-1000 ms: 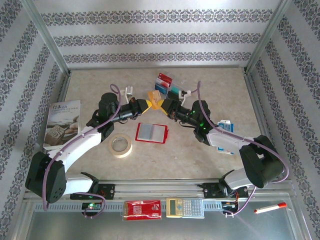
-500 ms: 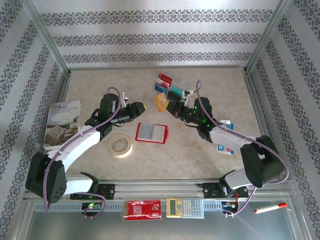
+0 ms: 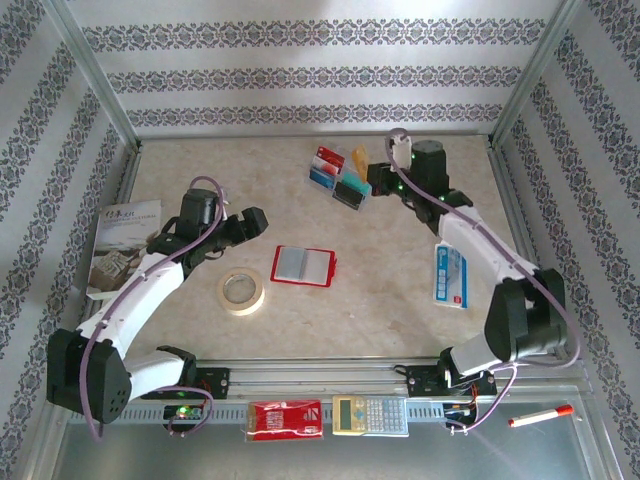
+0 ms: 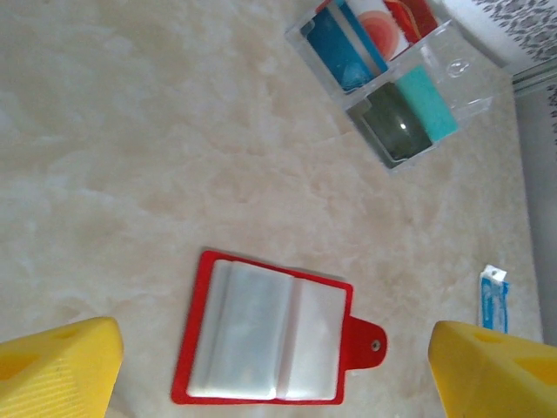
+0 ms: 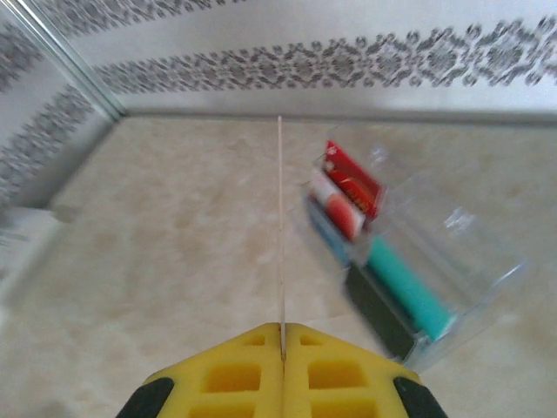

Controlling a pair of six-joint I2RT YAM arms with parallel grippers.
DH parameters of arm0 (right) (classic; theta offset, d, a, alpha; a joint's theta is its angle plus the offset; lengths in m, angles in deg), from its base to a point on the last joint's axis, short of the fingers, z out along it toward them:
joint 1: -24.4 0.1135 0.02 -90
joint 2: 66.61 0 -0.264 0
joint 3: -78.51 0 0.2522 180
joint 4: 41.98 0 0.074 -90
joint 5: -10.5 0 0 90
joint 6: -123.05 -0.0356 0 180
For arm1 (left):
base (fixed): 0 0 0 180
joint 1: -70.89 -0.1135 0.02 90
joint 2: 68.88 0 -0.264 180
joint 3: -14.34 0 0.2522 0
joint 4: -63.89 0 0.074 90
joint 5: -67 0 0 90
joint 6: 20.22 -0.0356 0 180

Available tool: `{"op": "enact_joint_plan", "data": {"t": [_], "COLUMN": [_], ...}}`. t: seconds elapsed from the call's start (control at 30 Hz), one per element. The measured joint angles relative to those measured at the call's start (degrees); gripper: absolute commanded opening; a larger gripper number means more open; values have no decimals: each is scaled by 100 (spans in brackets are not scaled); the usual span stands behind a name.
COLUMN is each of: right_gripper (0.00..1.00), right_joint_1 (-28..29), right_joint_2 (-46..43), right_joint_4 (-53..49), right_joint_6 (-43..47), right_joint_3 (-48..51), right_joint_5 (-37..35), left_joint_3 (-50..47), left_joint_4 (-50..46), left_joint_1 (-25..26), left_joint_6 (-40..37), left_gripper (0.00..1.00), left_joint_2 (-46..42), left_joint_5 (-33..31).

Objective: Take the credit cards out of the card holder

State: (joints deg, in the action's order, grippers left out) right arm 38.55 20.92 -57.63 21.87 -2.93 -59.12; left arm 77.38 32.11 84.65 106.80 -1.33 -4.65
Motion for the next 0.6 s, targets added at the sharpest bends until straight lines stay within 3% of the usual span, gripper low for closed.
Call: {"op": "enact_joint_plan", "data": {"t": [0.13,0.37,0.6], "right_gripper": [0,0,0], "right_joint_1": [-57,-144,-588], "right_joint_2": [822,2153,2826], "right_joint_4": [-286,-772,-1086], "right_joint_6": [907,1893,2326], "right_joint_3": [-682,-1941,-2747], "right_joint_5": [-57,-120,256], "left_joint_3": [0,0,4], "left_joint_4": [-74,-109,-136], "left_joint_1": [-55,-83,-151], "left_joint_6": [-136,-214,-212], "left_gripper": [100,100,100], "left_joint_2": [4,11,48], "left_joint_5": [83,238,262]}}
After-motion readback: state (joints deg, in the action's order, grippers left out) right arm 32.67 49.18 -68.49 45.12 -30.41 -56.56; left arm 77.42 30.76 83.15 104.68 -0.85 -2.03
